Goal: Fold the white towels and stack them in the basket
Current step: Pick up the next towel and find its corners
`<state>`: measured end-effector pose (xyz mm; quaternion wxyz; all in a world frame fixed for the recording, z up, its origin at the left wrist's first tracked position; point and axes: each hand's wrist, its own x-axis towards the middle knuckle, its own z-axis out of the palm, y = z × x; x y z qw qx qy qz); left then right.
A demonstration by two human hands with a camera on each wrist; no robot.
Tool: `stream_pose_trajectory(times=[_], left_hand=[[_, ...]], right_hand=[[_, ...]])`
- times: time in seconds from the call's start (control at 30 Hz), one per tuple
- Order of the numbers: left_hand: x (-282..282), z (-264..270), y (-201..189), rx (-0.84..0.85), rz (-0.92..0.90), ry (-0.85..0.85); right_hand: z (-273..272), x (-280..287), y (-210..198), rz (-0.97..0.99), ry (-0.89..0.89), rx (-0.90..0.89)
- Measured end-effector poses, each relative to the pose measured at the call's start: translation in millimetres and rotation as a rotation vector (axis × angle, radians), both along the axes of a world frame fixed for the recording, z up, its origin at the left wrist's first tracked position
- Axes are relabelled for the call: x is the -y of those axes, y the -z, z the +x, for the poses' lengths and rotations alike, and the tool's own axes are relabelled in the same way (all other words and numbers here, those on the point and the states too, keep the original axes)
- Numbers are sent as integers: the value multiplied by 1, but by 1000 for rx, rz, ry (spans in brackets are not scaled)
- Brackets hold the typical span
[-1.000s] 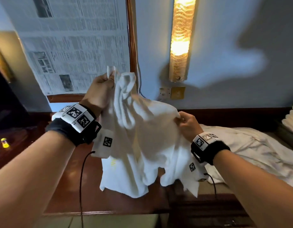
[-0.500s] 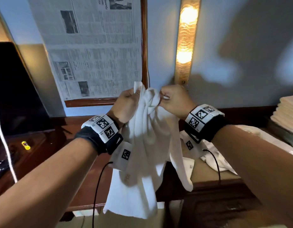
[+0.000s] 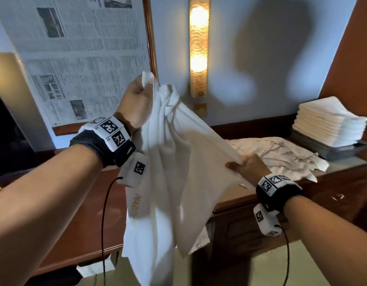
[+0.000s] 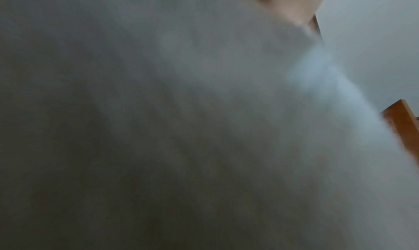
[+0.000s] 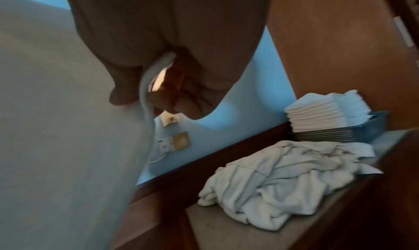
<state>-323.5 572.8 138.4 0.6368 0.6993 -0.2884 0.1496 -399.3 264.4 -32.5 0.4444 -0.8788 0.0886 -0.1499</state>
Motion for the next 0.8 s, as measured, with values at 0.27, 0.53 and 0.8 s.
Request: stream_pose_trajectory(times=[0.27, 0.53, 0.8], left_hand=[[-8, 0, 1, 107, 81, -79], [-39, -22, -27, -69, 634, 492], [-62, -32, -61, 146, 219, 197]], right_hand=[[-18, 58, 5, -67, 200, 55], [5, -43, -140, -95, -31, 507], [-4, -131, -241, -153, -355, 631]])
